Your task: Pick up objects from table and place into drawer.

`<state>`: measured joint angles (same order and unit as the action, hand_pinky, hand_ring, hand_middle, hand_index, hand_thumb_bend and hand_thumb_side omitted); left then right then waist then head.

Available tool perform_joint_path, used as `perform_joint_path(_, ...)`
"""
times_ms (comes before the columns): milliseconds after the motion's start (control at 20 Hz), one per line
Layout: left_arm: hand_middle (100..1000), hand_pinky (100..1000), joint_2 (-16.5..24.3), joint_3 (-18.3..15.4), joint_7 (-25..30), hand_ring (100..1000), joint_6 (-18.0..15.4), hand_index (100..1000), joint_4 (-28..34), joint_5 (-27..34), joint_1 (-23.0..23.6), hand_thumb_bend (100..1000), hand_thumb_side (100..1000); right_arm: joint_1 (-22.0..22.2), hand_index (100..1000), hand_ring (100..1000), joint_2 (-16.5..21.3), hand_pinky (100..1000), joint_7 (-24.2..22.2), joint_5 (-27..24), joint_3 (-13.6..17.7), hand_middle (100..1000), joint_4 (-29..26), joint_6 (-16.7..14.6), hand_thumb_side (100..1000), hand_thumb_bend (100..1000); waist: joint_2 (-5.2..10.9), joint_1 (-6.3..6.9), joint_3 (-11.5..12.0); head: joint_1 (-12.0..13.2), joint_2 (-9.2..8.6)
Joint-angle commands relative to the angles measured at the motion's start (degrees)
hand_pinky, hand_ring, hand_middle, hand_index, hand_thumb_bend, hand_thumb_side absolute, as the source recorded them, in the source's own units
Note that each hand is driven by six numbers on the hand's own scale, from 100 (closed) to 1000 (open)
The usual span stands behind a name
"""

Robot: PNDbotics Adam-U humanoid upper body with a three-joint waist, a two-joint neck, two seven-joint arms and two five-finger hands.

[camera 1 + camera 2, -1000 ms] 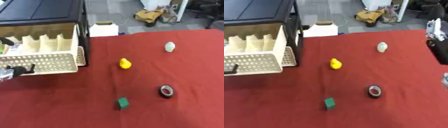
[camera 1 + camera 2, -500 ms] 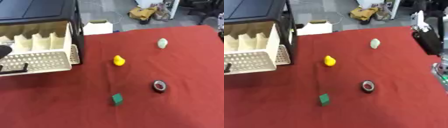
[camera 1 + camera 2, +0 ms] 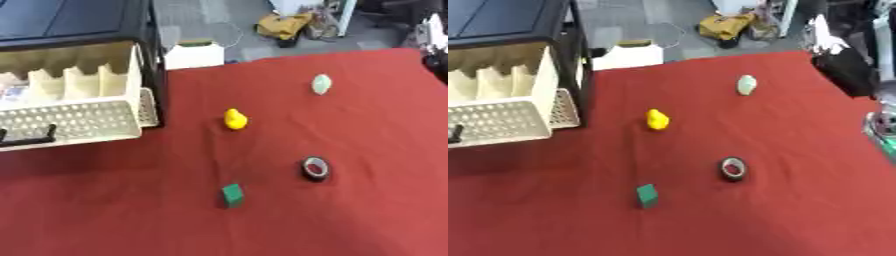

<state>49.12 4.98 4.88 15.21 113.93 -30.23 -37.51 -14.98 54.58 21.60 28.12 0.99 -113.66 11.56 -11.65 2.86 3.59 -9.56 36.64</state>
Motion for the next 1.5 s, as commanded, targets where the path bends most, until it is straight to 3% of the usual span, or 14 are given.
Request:
perform_joint_path(50, 100, 100, -2.5, -2.3, -8.5, 100, 1.7, 817, 0.7, 2.6, 0.8, 544, 1000, -1.2, 867, 783, 4.4, 748, -5.6, -0.1, -0.7, 795, -0.9, 0.1, 937, 338, 1.16, 0.00, 0.3, 1.9, 0.94)
perform_joint_path(300, 100, 100, -6.8, -3.3, -15.8, 100, 3.4, 797, 0.7, 4.6, 4.3, 537, 1000, -1.9, 867, 787, 6.4, 758, -13.9, -1.4, -1.9, 794, -0.9, -0.7, 906, 400, 1.61, 0.28, 0.7, 4.9, 1.53)
perform_joint_path(550, 100, 100, -9.0, -3.6, -17.4, 100, 4.1, 792, 0.7, 5.4, 5.5, 531, 1000, -2.2, 869, 791, 7.2, 764, -18.1, -1.8, -2.4, 797, -0.9, -1.3, 894, 444, 1.84, 0.32, 0.7, 6.2, 1.96)
perform_joint_path(700, 100, 100, -11.3, -3.7, -17.7, 100, 4.6, 783, 0.7, 5.9, 5.9, 515, 1000, -1.8, 874, 804, 8.2, 776, -21.0, -1.1, -3.8, 802, -0.9, -1.9, 908, 518, 2.02, 0.23, 0.7, 7.3, 2.23)
perform_joint_path(1000, 100, 100, -13.1, -3.3, -16.9, 100, 5.2, 777, 0.7, 6.1, 6.3, 499, 1000, -0.9, 892, 824, 9.0, 796, -25.2, -0.6, -5.1, 802, -0.9, -3.2, 882, 588, 2.13, 0.15, 0.6, 7.2, 1.99)
perform_joint_path(1500, 100, 100, -14.6, -2.5, -15.7, 100, 5.5, 772, 0.7, 5.9, 6.5, 492, 1000, -0.7, 875, 847, 10.1, 813, -31.4, -3.1, -8.3, 785, -0.9, -3.3, 671, 628, 2.42, 0.29, 0.6, 5.7, 1.69)
